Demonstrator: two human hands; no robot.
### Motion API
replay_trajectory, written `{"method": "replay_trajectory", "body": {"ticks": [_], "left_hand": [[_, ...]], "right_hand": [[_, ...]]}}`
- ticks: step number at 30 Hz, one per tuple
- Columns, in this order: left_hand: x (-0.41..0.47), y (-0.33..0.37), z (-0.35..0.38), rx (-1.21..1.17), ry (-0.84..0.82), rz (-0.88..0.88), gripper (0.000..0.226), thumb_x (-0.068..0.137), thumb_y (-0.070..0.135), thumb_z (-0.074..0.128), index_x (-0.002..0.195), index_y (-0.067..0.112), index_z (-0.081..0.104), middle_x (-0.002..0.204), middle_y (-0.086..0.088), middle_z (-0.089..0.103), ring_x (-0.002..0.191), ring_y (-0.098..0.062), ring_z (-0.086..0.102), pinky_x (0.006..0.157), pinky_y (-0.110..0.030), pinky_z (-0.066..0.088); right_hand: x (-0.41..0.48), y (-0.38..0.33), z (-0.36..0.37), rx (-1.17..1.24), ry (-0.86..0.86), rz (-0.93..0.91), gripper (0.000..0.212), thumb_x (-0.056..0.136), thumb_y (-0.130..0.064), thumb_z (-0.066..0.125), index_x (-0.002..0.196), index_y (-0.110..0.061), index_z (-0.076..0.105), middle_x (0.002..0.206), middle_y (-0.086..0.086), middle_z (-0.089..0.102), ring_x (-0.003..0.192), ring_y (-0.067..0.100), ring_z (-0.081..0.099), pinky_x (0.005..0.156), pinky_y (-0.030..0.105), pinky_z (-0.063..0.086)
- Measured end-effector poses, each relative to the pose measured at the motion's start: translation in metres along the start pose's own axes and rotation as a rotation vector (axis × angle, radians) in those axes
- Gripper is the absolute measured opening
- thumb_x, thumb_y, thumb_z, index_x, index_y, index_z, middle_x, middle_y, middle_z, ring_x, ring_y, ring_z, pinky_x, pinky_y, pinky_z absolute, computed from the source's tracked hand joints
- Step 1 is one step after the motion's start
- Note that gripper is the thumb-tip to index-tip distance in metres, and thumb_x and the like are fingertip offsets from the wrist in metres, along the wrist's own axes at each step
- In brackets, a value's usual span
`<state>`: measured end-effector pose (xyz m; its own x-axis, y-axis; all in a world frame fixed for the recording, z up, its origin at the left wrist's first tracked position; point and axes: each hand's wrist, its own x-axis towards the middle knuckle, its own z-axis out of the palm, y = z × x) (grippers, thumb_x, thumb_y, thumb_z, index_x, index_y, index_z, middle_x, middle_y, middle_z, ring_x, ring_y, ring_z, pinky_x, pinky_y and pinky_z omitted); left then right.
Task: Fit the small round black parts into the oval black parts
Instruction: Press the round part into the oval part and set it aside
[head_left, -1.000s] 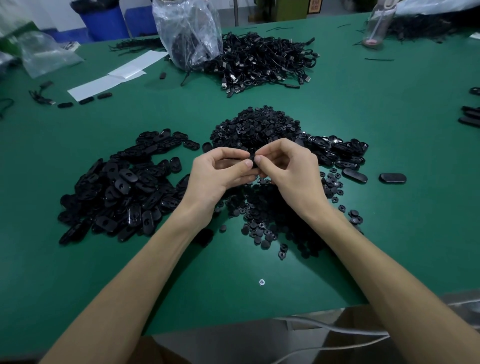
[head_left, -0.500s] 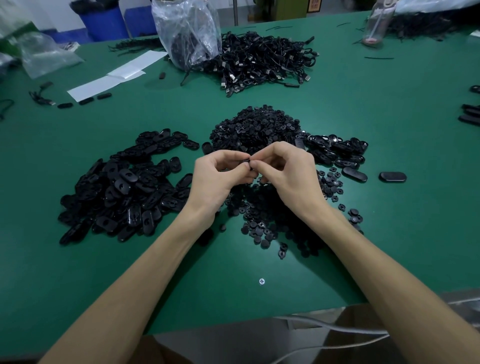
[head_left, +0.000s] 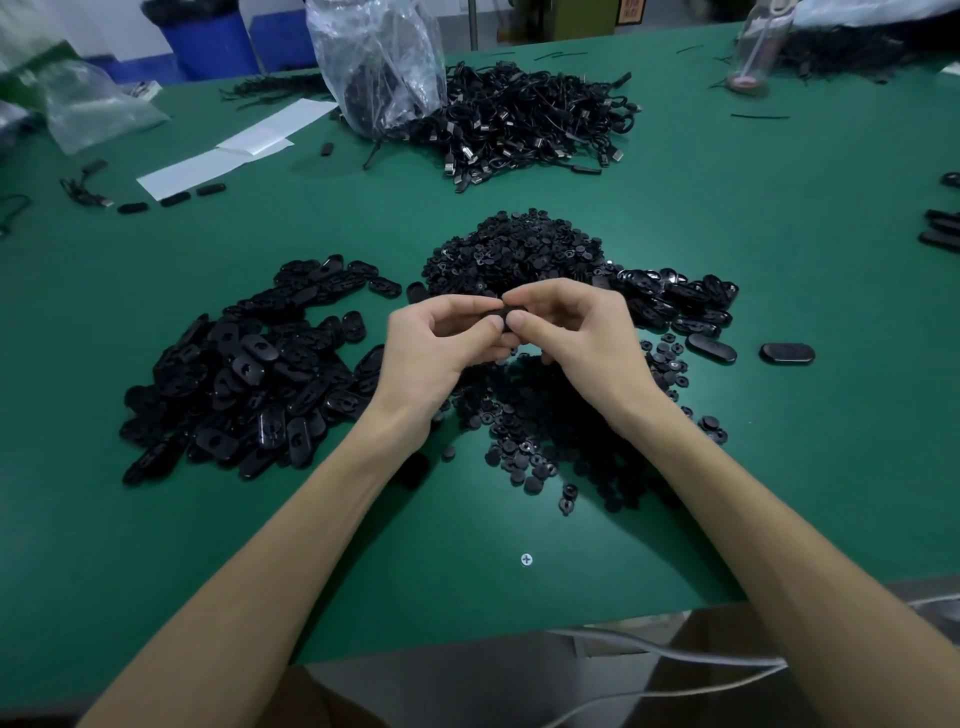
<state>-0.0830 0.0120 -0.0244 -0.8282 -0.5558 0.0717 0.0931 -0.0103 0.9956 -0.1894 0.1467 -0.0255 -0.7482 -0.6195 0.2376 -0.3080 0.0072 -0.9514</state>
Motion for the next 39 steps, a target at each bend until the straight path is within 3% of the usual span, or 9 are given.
{"method": "replay_trajectory", "body": {"ticks": [6,13,29,33,39], "left_hand": [[-0.0001,0.0032,-0.0026,-0.035,-0.056,-0.029,0.016,0.098,0.005,0.069,0.113,0.003,0.074,0.097,-0.017,0.079,0.094,-0.031,0.078,0.084,-0.032,0.063],[-0.0003,0.0053,-0.0047,-0.057,-0.085,-0.036,0.018,0.099,0.008,0.068,0.116,0.002,0.074,0.102,-0.017,0.079,0.098,-0.030,0.078,0.085,-0.031,0.062],[-0.0013,0.0049,-0.0030,-0.048,-0.076,0.004,0.017,0.096,0.004,0.072,0.112,0.001,0.075,0.099,-0.016,0.079,0.095,-0.031,0.078,0.085,-0.035,0.063],[-0.0015,0.0050,-0.0044,-0.033,-0.086,0.013,0.016,0.095,0.006,0.073,0.110,0.003,0.075,0.098,-0.016,0.079,0.093,-0.032,0.078,0.085,-0.035,0.063],[0.0004,0.0065,-0.0090,0.026,-0.136,0.007,0.020,0.094,0.009,0.076,0.112,0.001,0.074,0.095,-0.019,0.079,0.091,-0.031,0.078,0.083,-0.033,0.063]], "right_hand": [[0.0005,0.0021,-0.0020,0.051,0.012,0.014,0.013,0.093,-0.007,0.074,0.105,-0.008,0.077,0.082,0.000,0.077,0.068,0.001,0.065,0.058,0.017,0.049],[-0.0004,0.0001,-0.0028,0.061,0.024,0.022,0.010,0.095,-0.007,0.071,0.103,-0.010,0.076,0.085,0.008,0.078,0.070,0.005,0.066,0.060,0.021,0.050],[0.0005,0.0020,-0.0012,0.087,0.035,0.007,0.007,0.090,-0.007,0.078,0.096,-0.010,0.075,0.078,-0.007,0.075,0.072,0.002,0.067,0.062,0.013,0.048],[-0.0002,0.0005,-0.0029,0.172,0.018,0.063,0.019,0.086,-0.011,0.083,0.101,-0.011,0.072,0.078,-0.003,0.074,0.074,0.006,0.068,0.061,0.017,0.049],[-0.0010,-0.0005,-0.0057,0.261,-0.027,0.101,0.017,0.081,-0.009,0.086,0.094,-0.005,0.076,0.081,0.010,0.077,0.075,0.015,0.069,0.062,0.022,0.053]]}}
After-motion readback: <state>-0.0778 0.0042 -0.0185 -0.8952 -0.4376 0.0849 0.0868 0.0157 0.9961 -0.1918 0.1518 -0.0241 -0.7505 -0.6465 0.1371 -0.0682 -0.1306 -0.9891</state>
